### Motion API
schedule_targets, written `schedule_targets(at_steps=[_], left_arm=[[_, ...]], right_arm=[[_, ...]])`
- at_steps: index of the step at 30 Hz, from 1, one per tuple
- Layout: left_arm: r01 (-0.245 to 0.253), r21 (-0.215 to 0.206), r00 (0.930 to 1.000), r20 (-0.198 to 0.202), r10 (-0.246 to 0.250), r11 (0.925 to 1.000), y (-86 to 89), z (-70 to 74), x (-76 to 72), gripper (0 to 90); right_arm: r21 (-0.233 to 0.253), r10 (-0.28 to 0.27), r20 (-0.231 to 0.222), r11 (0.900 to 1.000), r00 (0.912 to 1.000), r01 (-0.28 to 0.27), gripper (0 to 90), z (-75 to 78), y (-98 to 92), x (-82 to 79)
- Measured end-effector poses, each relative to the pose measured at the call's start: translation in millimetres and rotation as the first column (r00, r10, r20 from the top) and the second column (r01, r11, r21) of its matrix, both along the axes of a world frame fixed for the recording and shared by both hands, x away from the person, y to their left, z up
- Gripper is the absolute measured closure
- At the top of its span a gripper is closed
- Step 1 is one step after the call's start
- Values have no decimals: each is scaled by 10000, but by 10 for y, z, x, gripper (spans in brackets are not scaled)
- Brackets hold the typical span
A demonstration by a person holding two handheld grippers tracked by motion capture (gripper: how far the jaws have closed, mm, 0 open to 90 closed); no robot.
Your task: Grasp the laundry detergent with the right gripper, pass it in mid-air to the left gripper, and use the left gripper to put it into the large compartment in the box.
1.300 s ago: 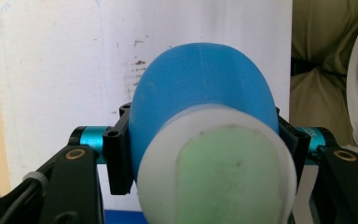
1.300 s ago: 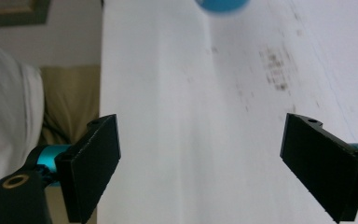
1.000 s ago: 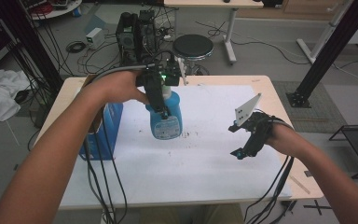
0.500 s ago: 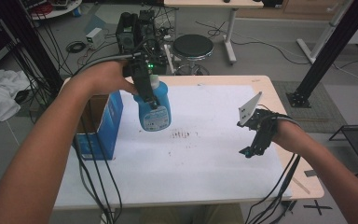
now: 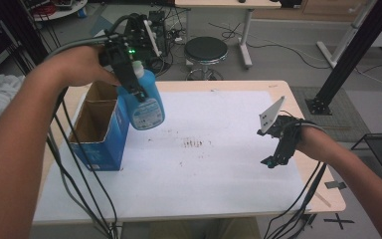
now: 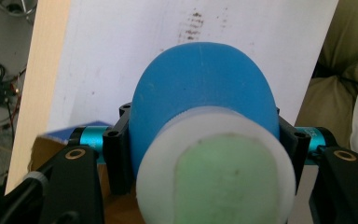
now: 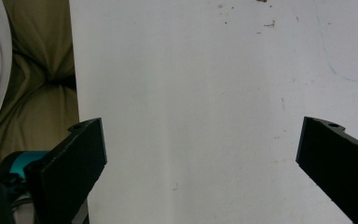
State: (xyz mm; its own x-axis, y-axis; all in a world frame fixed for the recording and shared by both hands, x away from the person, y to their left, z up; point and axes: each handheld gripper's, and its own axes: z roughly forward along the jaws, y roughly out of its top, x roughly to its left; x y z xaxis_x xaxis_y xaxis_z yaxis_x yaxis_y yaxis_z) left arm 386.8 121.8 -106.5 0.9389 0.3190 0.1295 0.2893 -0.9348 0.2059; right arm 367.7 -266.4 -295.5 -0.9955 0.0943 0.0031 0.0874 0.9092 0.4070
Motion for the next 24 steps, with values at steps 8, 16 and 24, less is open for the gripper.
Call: schedule_targets(at_steps=[8, 16, 24], left_arm=[[-1331, -86, 9911, 62, 1332, 9911, 491, 90, 9, 376], [-1840, -215, 9827, 197, 1844, 9827, 767, 145, 26, 377], [-2246, -261, 9731, 462, 2256, 9741, 1059, 155, 48, 377]], right_arm=[[97, -199, 43, 9998, 9998, 198, 6, 95, -95, 0], [141, -235, 219, 9996, 9995, 232, 6, 106, -112, -1], [108, -187, 347, 9998, 9992, 183, 6, 109, -112, 9]])
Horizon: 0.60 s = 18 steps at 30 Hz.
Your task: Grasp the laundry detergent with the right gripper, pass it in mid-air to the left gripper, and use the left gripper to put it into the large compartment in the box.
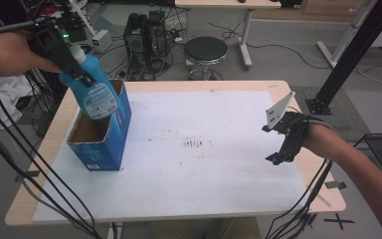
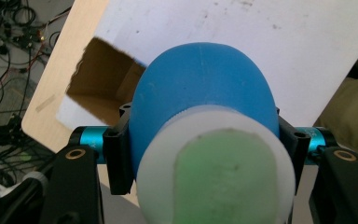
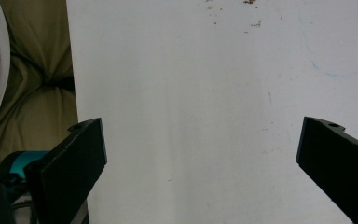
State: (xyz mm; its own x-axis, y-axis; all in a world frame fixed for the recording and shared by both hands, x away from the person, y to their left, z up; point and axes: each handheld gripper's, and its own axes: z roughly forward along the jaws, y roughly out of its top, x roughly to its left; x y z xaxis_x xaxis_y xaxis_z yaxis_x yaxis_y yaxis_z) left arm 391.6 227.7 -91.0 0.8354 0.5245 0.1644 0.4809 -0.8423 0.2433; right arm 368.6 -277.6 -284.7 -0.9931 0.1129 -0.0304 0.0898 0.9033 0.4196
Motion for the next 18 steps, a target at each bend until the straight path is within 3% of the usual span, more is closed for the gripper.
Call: schedule_targets(at_steps=[5, 6, 7, 8, 10, 18], left_arm=[[-306, 181, 9995, -52, 307, 9994, 114, -90, 41, 377], [-197, 428, 9996, -188, 205, 9989, 139, -103, 57, 377], [-387, 318, 9991, -168, 392, 9987, 155, -145, 59, 377], [-265, 517, 9991, -307, 281, 9983, 182, -161, 74, 377], [-471, 238, 9985, -269, 477, 9986, 213, -231, 74, 377], [-360, 319, 9985, -413, 373, 9988, 268, -423, 117, 377]], right_arm=[[-29, -126, -45, 9999, 9999, 125, 6, 0, 25, -3], [-19, -50, 6, 10000, 10000, 50, 6, -2, 34, 0], [-18, -87, -6, 10000, 10000, 87, 6, -4, 41, -3], [-43, -10, -105, 10000, 9999, 9, 6, -7, 45, -4], [-91, -19, -135, 10000, 9999, 18, 6, -5, 48, -6], [-94, -91, -95, 9999, 9999, 90, 6, -7, 65, -10]])
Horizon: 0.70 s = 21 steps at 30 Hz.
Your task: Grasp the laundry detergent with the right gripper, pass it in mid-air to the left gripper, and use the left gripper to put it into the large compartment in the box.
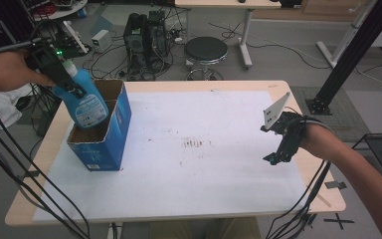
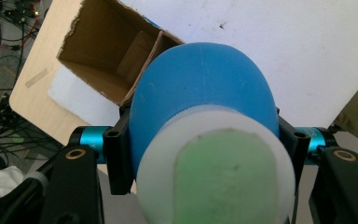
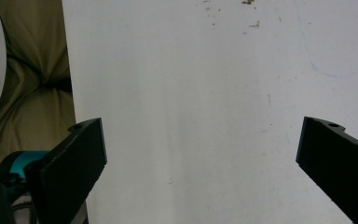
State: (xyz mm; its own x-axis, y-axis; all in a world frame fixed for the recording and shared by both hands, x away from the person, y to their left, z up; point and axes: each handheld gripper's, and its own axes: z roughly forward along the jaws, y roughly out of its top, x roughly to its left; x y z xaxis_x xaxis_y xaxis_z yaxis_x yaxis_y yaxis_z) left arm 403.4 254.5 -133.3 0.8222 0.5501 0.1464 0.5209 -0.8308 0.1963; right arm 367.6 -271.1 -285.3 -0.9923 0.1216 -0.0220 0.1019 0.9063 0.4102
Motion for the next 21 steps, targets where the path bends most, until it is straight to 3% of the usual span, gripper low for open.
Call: schedule_targets(at_steps=[4, 5, 7, 8, 11, 13, 16, 19, 21], left_arm=[[232, 125, 9995, -232, -229, 9997, 11, -175, 49, 377], [59, -145, 9998, -180, -61, 9999, 8, -232, 44, 377], [269, -16, 9994, -224, -270, 9996, 23, -304, 67, 378], [71, -206, 9997, -235, -76, 9998, 17, -360, 64, 377], [151, -182, 9994, -321, -157, 9997, 13, -501, 87, 377], [433, 84, 9983, -389, -430, 9990, 13, -581, 114, 377], [338, -40, 9985, -425, -340, 9994, 2, -738, 127, 377], [642, 265, 9960, -646, -624, 9976, 10, -843, 160, 377], [519, 130, 9970, -580, -510, 9986, 6, -940, 159, 377]], right_arm=[[-10, 61, -24, 10000, 10000, -61, 6, -9, 10, 6], [49, 42, -61, 10000, 10000, -42, 6, -13, 13, 5], [198, -39, -252, 9998, 9997, 44, 6, -10, 13, -9], [225, -64, -322, 9997, 9995, 71, 6, -3, 11, -11], [289, -249, -197, 9993, 9995, 254, 6, 2, 1, -11], [329, -258, -161, 9991, 9995, 263, 6, 1, -5, -11], [299, -272, -171, 9992, 9995, 277, 6, -8, -10, -13], [313, -245, -172, 9992, 9996, 251, 6, -25, -20, -7], [277, -311, -194, 9991, 9993, 316, 6, -37, -24, -6]])
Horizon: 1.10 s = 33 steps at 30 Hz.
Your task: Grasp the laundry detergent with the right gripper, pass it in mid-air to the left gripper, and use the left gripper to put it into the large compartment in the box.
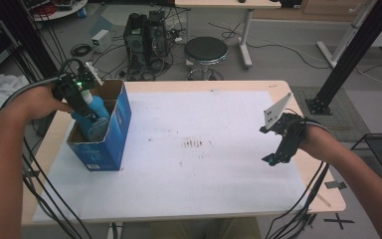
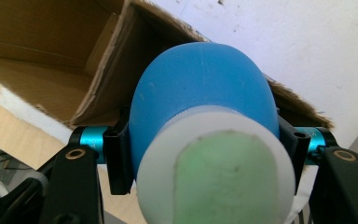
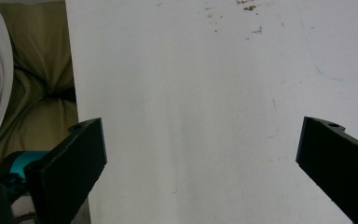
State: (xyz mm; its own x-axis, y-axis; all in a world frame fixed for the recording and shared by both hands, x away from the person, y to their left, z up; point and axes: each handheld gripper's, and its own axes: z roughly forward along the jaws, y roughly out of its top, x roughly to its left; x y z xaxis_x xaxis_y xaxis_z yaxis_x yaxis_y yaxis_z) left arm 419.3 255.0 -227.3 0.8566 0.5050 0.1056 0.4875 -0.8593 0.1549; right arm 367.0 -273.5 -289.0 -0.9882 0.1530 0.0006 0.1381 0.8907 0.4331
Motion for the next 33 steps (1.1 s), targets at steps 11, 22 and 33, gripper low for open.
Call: schedule_targets(at_steps=[11, 22, 33], left_arm=[[292, 426, 9993, -233, -282, 9987, 0, -337, 46, 377], [-30, 323, 9991, -425, 43, 9995, -7, -530, 82, 376], [-45, 282, 9986, -523, 60, 9996, 23, -525, 126, 353]], right_arm=[[76, -13, 67, 10000, 10000, 12, 6, -21, 19, 2], [72, -96, -30, 9999, 9999, 97, 6, -70, 7, -16], [180, -37, 18, 9998, 10000, 36, 6, -59, 8, -29]])
